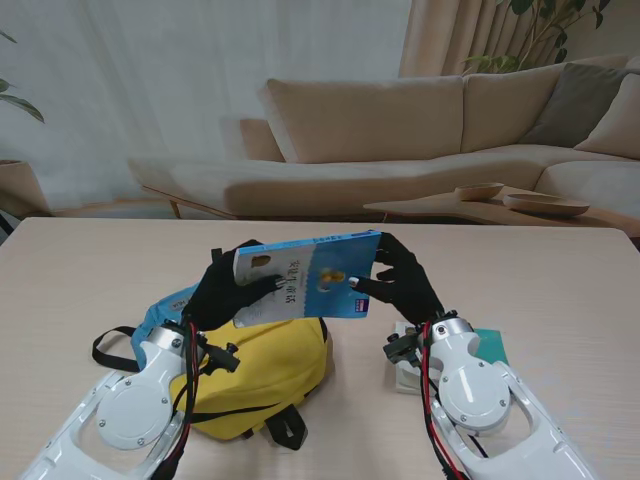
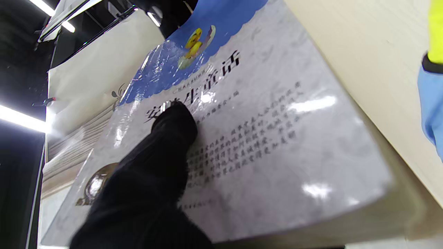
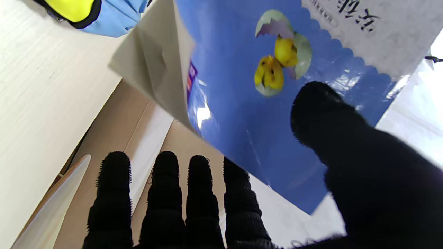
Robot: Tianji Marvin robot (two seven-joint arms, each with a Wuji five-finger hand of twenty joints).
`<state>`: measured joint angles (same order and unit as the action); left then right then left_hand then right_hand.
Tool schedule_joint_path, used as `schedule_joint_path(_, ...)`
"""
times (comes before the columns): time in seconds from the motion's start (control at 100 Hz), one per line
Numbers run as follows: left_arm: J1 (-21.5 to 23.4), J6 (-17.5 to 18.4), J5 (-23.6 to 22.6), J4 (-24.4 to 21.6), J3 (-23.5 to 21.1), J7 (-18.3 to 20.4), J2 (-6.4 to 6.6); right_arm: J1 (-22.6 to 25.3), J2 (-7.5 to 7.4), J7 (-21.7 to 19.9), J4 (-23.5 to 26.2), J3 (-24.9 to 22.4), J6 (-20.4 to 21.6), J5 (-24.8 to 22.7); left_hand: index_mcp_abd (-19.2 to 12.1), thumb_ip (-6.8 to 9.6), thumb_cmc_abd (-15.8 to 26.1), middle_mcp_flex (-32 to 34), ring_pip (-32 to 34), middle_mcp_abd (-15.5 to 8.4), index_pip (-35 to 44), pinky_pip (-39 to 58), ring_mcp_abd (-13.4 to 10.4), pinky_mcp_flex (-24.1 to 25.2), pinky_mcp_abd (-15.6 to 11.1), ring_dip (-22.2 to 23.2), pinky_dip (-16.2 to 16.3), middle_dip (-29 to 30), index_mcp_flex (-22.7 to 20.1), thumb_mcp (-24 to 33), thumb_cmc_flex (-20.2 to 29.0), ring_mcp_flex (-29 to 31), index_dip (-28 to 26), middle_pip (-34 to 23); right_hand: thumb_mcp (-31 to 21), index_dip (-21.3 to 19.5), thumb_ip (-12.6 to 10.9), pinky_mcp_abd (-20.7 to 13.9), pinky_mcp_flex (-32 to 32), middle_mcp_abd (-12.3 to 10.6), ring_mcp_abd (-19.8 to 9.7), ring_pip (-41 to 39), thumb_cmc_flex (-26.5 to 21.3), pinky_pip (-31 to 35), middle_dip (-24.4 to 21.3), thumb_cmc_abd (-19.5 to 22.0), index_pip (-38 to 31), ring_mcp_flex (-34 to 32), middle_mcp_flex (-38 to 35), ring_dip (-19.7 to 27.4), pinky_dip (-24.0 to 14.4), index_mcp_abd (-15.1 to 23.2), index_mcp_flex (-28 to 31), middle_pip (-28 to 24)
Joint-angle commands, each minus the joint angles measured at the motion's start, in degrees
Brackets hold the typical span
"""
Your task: Pack books into the school bag then zip close the school bag
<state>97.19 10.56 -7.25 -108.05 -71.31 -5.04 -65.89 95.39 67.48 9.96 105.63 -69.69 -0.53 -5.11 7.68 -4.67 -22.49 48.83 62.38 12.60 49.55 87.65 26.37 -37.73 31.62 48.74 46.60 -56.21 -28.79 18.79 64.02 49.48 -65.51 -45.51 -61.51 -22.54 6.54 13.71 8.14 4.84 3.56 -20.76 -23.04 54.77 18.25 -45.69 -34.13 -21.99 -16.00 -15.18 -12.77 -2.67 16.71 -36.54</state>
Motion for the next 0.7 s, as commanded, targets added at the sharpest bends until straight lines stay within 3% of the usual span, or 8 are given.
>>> schedule_joint_path(0.0,0.03,-0.38,1.49,-1.39,0.17,2.04,-0.38,0.57,1.08,-0.5,0.03,0.63,0.21,1.4,-10.4,2.81,14.06,2.04,3.56,-4.21,18.63,3.56,-0.16,-0.46,0.88,0.82,1.64,-3.89,-7.33,5.92,9.93,1.3,-10.47,-10.46,-1.85,0.96,2.58,-2.15,1.58,0.64,-0.6,-1.27,1.94,1.85,0.5,-1.89,-1.03,0.53,-0.91,-0.59,-1.8,-0.31,-0.34,-1.12)
schedule_joint_path(0.18,-0.15,-1.7,8.16,-1.81,0.12,5.06,-0.26,0.65,1.72,-0.85,0.02,1.09,2.97,10.37,-10.4,2.84,14.07,1.89,3.43,-4.04,18.6,3.47,-0.11,-0.38,0.87,0.8,1.76,-3.97,-7.34,6.11,9.95,1.2,-10.51,-10.38,-4.41,1.29,2.83,-2.28,6.99,1.11,0.88,-3.9,-1.59,5.61,0.69,-2.79,-3.71,-6.44,-9.64,-1.79,-4.02,1.12,7.58,-1.35)
schedule_joint_path(0.3,-0.42,-2.8,10.92,-1.8,0.07,7.26,-0.02,1.02,1.81,-1.86,0.36,1.12,4.5,15.1,-10.36,2.84,14.13,1.74,3.13,-4.04,18.45,3.24,0.08,-0.02,0.86,0.76,1.84,-3.92,-7.14,6.06,9.95,0.95,-10.5,-10.17,-6.85,1.01,1.85,-0.88,14.54,1.3,2.94,-7.25,-7.59,9.02,0.32,1.38,-6.34,-19.35,-26.23,-2.95,-5.7,4.07,23.07,0.82)
schedule_joint_path(0.35,-0.58,-3.1,11.47,-1.68,0.2,7.43,-0.05,1.25,1.83,-2.38,0.75,1.0,4.43,17.12,-10.24,2.86,14.08,1.64,2.89,-3.97,18.35,3.09,0.33,0.18,0.86,0.73,1.9,-3.81,-7.12,6.11,9.95,0.8,-10.48,-9.93,-8.04,8.59,7.86,0.13,17.64,1.55,3.67,-9.04,-12.64,10.59,0.1,0.52,-13.1,-24.68,-33.35,-3.23,-5.85,6.37,27.42,2.05)
schedule_joint_path(0.43,-0.67,-3.43,11.79,-1.57,0.26,7.74,-0.02,1.76,1.87,-3.08,1.59,0.67,3.95,20.11,-10.27,2.75,13.92,1.43,2.25,-3.93,18.07,2.63,0.67,0.78,0.95,0.57,1.95,-3.68,-7.01,6.12,9.95,0.53,-10.37,-9.47,-5.52,12.65,8.19,2.98,22.5,2.56,5.22,-14.04,-22.05,14.74,-0.57,3.68,-23.75,-32.0,-45.12,-4.55,-6.84,8.42,35.67,3.59)
schedule_joint_path(0.47,-0.61,-3.51,11.92,-1.61,0.19,7.99,0.03,1.91,1.8,-3.81,1.82,0.46,3.95,21.49,-10.25,2.67,13.82,1.25,1.66,-3.76,17.58,2.22,0.87,1.24,0.95,0.44,1.97,-3.49,-6.76,6.19,9.95,0.23,-10.13,-8.93,-5.11,9.51,7.63,4.33,24.32,3.28,6.2,-17.25,-23.66,17.55,0.55,5.23,-25.31,-34.49,-48.3,-5.91,-7.74,9.1,39.21,2.61)
schedule_joint_path(0.57,-0.31,-3.25,11.8,-1.74,0.0,7.88,0.04,2.3,1.63,-5.05,2.53,-0.11,3.05,23.25,-9.65,1.89,12.43,0.78,-2.24,-3.17,15.35,-0.11,2.27,3.16,1.37,-0.81,1.68,-2.18,-5.92,6.9,9.94,-1.07,-7.82,-5.62,-6.24,-7.91,7.13,7.57,25.95,5.03,8.62,-28.36,-24.65,25.1,6.94,6.64,-23.88,-36.17,-48.2,-10.57,-11.8,11.08,43.25,-5.6)
schedule_joint_path(0.69,0.29,-2.96,11.65,-2.09,-0.46,7.9,0.11,2.72,1.71,-5.41,3.6,-0.78,1.28,25.65,-8.23,-0.02,7.29,0.78,-12.3,-1.52,11.01,-4.57,3.35,8.14,1.54,-5.83,0.02,-0.08,-2.67,7.81,9.89,-3.93,2.27,6.08,-6.68,-24.13,6.46,9.45,26.62,7.18,9.6,-41.45,-25.67,32.66,13.77,8.69,-22.46,-36.35,-45.77,-14.28,-17.87,11.22,44.33,-15.75)
